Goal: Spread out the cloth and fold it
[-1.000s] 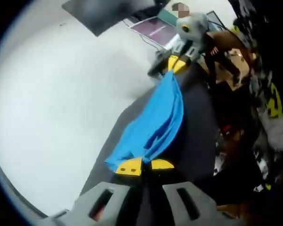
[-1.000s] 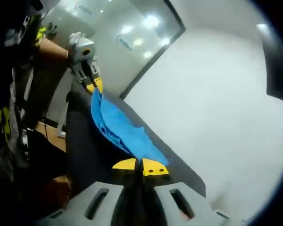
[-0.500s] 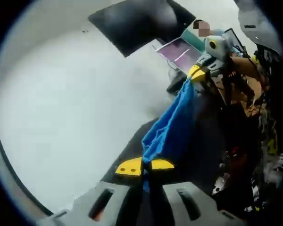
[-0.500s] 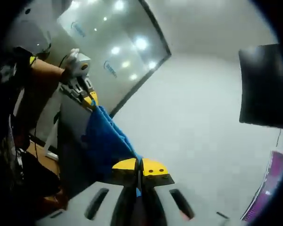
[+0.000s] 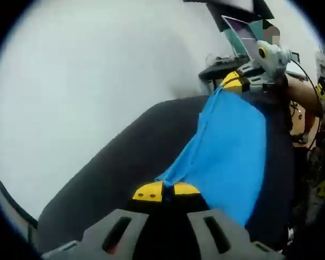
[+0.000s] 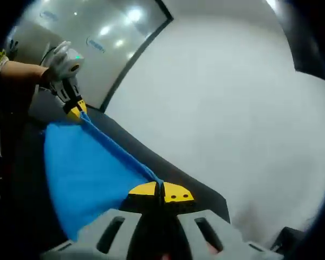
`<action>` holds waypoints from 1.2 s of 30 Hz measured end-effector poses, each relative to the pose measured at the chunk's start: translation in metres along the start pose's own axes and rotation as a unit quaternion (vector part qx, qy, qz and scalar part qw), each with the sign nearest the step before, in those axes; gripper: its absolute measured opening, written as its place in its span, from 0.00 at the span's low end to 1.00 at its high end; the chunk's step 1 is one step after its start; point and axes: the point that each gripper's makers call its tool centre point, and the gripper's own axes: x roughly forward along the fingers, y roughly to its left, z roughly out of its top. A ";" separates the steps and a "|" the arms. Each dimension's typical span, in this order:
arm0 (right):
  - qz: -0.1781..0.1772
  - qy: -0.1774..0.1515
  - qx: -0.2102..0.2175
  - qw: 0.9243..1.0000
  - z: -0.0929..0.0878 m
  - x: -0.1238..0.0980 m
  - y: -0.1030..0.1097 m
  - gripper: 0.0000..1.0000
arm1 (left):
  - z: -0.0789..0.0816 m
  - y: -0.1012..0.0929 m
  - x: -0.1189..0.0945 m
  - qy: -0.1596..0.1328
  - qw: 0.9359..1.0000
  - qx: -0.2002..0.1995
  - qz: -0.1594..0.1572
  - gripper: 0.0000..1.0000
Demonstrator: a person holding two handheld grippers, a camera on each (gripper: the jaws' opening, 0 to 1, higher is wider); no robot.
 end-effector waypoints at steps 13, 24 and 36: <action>-0.005 0.032 0.251 0.968 -0.073 0.039 -0.006 0.14 | -0.047 0.010 0.053 -0.070 0.946 -0.315 -0.030 0.06; -0.012 -0.090 0.371 0.924 -0.043 0.018 -0.030 0.14 | -0.016 0.065 0.001 -0.246 0.885 -0.392 0.043 0.13; 0.015 -0.123 0.330 0.936 -0.023 0.012 -0.017 0.14 | -0.005 -0.060 0.013 -0.036 0.988 -0.142 -0.054 0.13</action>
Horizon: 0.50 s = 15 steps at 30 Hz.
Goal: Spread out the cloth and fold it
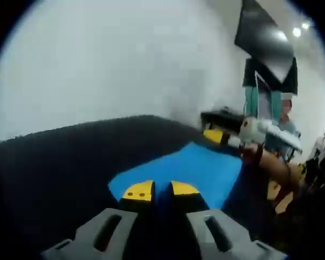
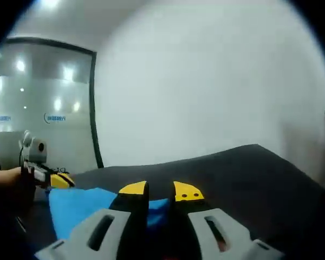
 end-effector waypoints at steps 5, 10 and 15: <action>-0.002 -0.016 0.005 1.000 0.005 -0.005 0.001 0.14 | -0.025 0.001 0.012 -0.009 0.991 0.123 0.057 0.05; 0.005 -0.031 0.051 0.998 0.013 -0.005 0.004 0.13 | -0.002 0.001 -0.010 -0.044 0.997 0.055 0.044 0.09; 0.125 0.037 0.051 0.990 0.008 -0.037 0.082 0.01 | 0.059 0.017 -0.067 -0.211 0.969 -0.124 0.008 0.14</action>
